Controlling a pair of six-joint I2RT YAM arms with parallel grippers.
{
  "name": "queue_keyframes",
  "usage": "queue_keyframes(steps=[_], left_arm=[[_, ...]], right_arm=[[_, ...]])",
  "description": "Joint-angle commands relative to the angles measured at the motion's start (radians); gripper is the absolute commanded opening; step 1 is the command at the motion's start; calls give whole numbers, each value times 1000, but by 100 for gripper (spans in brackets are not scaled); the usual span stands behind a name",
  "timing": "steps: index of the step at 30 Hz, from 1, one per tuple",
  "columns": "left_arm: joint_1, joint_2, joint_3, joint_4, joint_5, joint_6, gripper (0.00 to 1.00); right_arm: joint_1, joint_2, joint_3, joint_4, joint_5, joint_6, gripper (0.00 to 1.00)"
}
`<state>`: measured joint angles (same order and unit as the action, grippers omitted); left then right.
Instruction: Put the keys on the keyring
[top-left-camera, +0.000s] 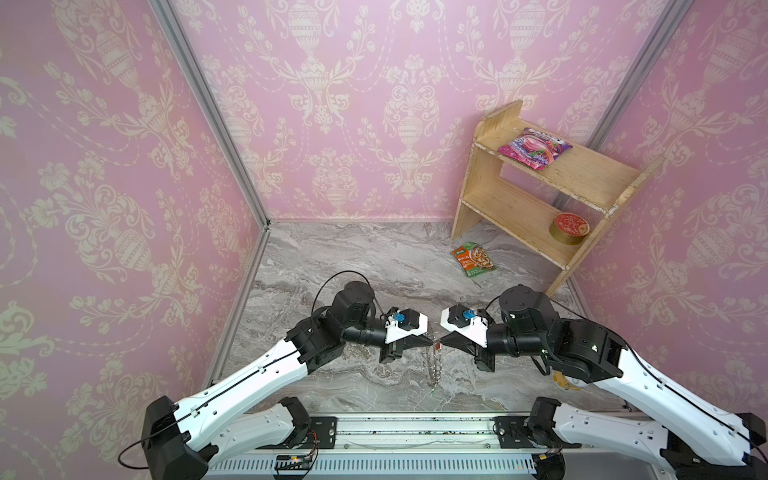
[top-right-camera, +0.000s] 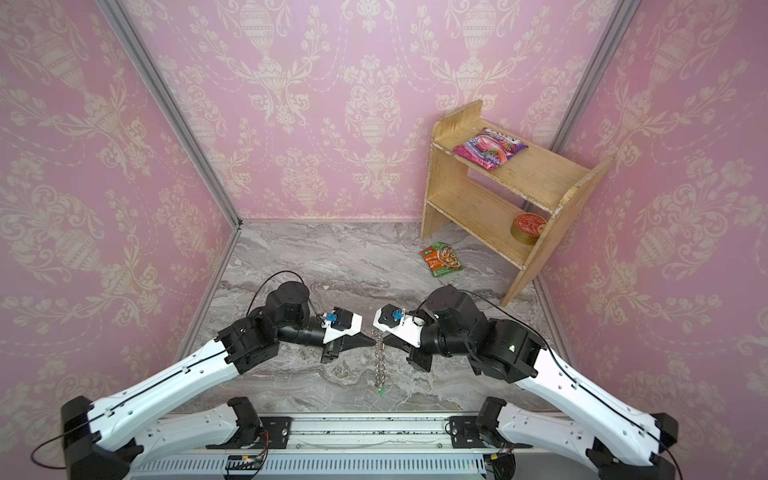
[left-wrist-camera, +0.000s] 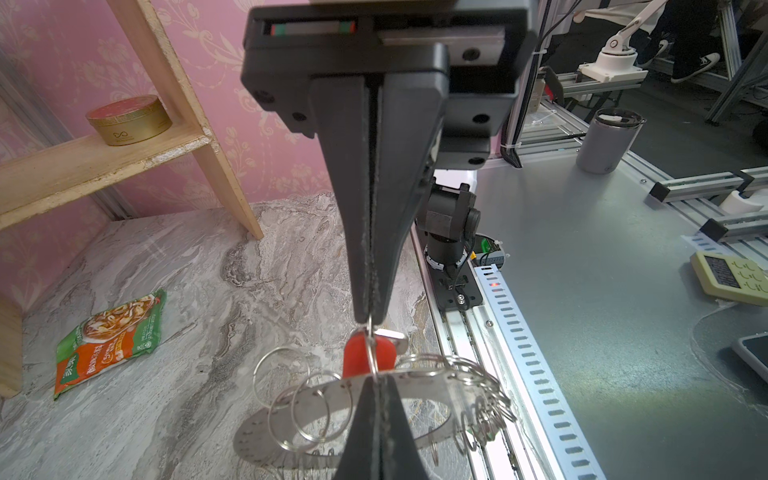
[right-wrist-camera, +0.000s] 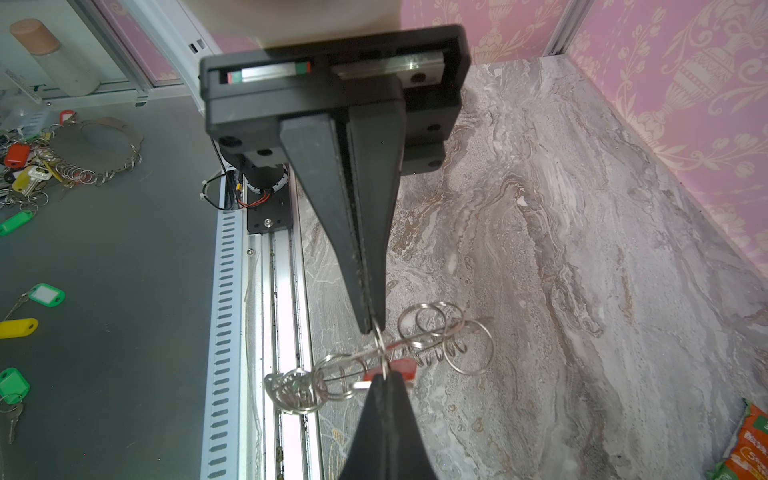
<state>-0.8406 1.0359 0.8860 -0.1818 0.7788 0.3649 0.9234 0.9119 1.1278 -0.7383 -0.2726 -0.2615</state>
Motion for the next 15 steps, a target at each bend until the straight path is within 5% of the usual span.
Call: queue_keyframes(steps=[1, 15], left_arm=[[-8, 10, 11, -59, 50, 13, 0], [-12, 24, 20, -75, 60, 13, 0]], right_arm=[[0, -19, 20, 126, 2, -1, 0], [1, -10, 17, 132, -10, -3, 0]])
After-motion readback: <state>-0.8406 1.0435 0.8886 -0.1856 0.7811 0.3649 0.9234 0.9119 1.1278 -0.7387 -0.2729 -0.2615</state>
